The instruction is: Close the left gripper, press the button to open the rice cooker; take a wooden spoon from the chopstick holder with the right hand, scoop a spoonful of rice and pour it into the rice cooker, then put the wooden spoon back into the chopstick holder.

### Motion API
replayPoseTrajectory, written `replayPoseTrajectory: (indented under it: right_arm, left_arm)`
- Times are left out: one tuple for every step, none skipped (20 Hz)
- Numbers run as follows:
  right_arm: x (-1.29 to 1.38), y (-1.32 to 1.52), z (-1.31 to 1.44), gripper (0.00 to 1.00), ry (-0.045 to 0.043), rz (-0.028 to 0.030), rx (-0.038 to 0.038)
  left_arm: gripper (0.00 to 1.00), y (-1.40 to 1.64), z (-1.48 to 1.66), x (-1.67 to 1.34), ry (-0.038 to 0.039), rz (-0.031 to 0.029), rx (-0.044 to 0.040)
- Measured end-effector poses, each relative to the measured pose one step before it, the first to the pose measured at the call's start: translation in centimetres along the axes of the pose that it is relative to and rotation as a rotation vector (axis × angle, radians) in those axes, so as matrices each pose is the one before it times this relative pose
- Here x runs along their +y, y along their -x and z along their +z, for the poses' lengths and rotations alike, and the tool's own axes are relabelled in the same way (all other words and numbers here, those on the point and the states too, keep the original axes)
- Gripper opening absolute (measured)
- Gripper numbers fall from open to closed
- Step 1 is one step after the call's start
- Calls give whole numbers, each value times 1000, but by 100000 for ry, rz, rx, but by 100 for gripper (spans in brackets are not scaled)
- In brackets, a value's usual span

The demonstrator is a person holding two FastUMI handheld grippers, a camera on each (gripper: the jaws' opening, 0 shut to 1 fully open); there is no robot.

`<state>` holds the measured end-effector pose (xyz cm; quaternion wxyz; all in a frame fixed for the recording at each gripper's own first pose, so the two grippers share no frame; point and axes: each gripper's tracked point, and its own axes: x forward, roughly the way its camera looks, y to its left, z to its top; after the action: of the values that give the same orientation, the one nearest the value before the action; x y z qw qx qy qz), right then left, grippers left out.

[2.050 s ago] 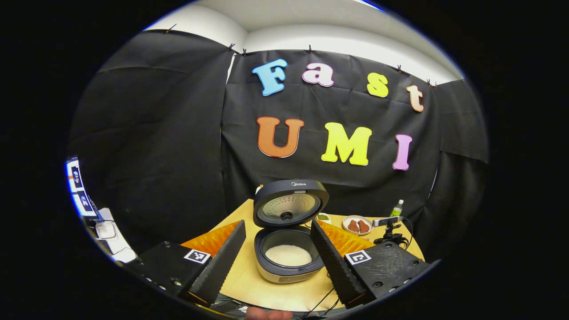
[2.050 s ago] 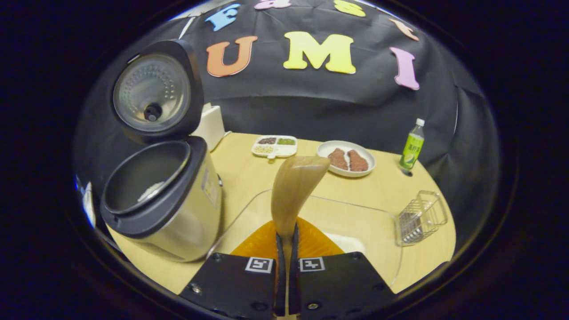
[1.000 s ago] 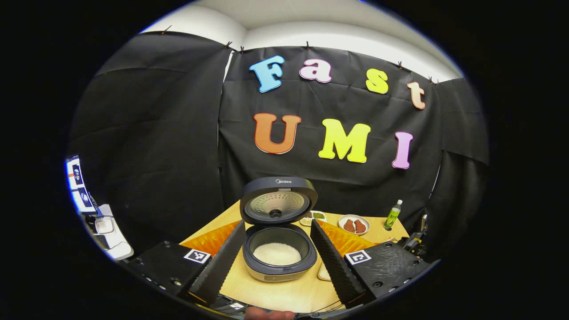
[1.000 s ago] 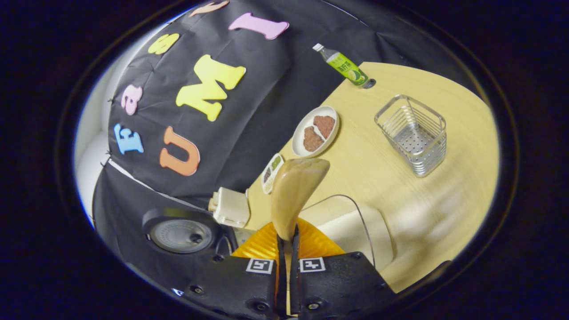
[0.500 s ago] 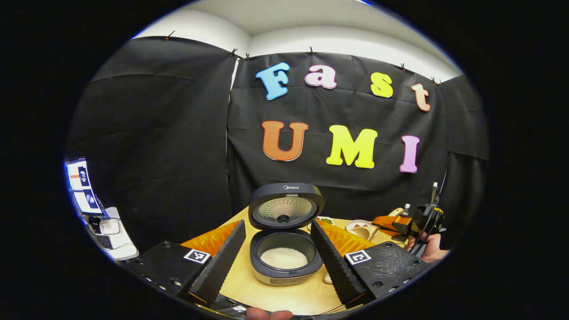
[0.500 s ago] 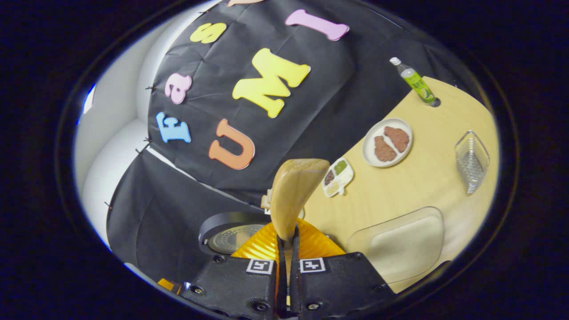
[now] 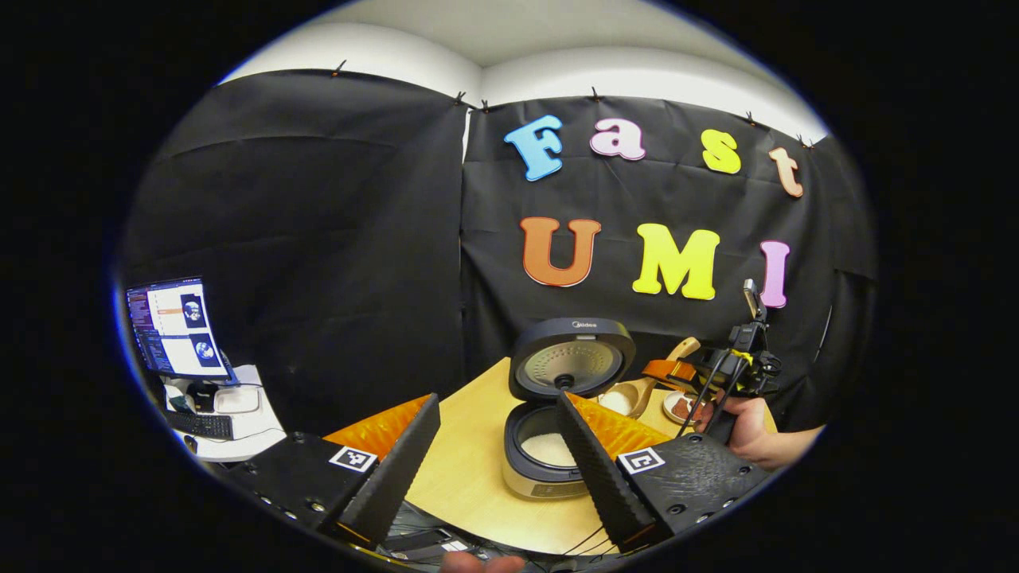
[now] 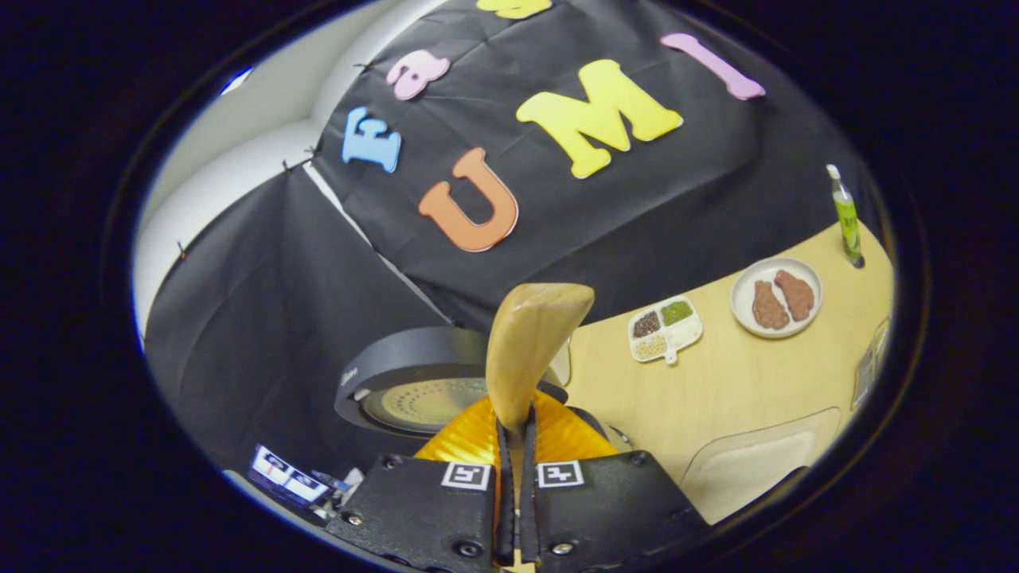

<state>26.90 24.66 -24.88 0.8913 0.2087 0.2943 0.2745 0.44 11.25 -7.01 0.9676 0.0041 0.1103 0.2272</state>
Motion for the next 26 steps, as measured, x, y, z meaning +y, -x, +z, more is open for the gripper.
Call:
replayPoseTrajectory:
  right_arm:
    - [218,-464,-393,8,4120,-612,-495]
    - [358,-450,-397,8,4413,-250,-502]
    - [330,-226,-334,8,4550,-401,-250]
    - [399,-53,-393,8,4430,-220,-417]
    - [442,-164,-250,8,4871,-53,-168]
    - [386,38,-152,8,5181,-332,-484]
    - [441,-1,50,8,4862,2,-1380]
    - [541,-19,77,8,5525,432,-1461]
    - [635,95,207,8,6032,498,-1291]
    - [699,297,135,8,5570,560,-938]
    - [527,103,-4,8,5234,414,-321]
    - [409,189,60,8,4375,252,-546]
    - [380,38,199,8,3682,101,-771]
    - [379,20,117,8,3823,572,-956]
    - [816,339,217,8,4029,378,-759]
    - [234,170,262,8,3841,511,-1031]
    - [449,-68,323,8,3146,545,-1214]
    - [344,-17,315,8,3212,115,-1259]
    - [52,78,368,8,4227,-463,-1300]
    - [-4,121,293,8,5154,-969,-1360]
    - [50,67,296,8,5752,-851,-1545]
    - [209,120,374,8,5259,-782,-1376]
    - [347,39,68,8,4038,-343,-884]
    - [417,150,223,8,1555,540,-637]
    - [492,59,0,8,-366,1127,-12]
    - [287,197,111,8,-898,864,130]
  left_arm:
    - [95,137,-45,481,244,1621,158]
    - [95,142,-183,371,1078,1162,441]
    - [95,276,52,173,1088,1001,254]
    - [95,132,-127,336,812,1053,12]
    - [95,146,-41,263,624,869,-52]
    - [95,-12,-9,197,531,874,-138]
    - [95,105,3,256,435,584,-89]
    - [95,243,9,205,457,427,98]
    - [95,-23,-5,106,246,441,-141]
    - [95,94,56,161,192,302,-273]
    - [95,128,18,174,156,338,-164]
    - [95,98,-28,235,203,654,111]
    - [95,88,45,525,274,902,-185]
    - [95,-24,172,262,524,432,-483]
    - [95,174,52,198,570,265,-260]
    - [95,225,135,191,432,223,-296]
    - [95,135,-140,45,262,66,-141]
    - [95,171,-107,10,15,-21,-167]
    - [95,44,-21,19,-93,-150,-34]
    - [95,69,-33,-95,-185,-280,-163]
    - [95,117,-78,67,-266,-284,248]
    - [95,51,8,-12,-135,-196,44]
    - [95,53,57,-67,51,-218,-15]
    - [95,9,132,-58,192,-216,-330]
    - [95,100,142,36,116,-200,-387]
    - [95,23,101,-25,114,-282,-338]
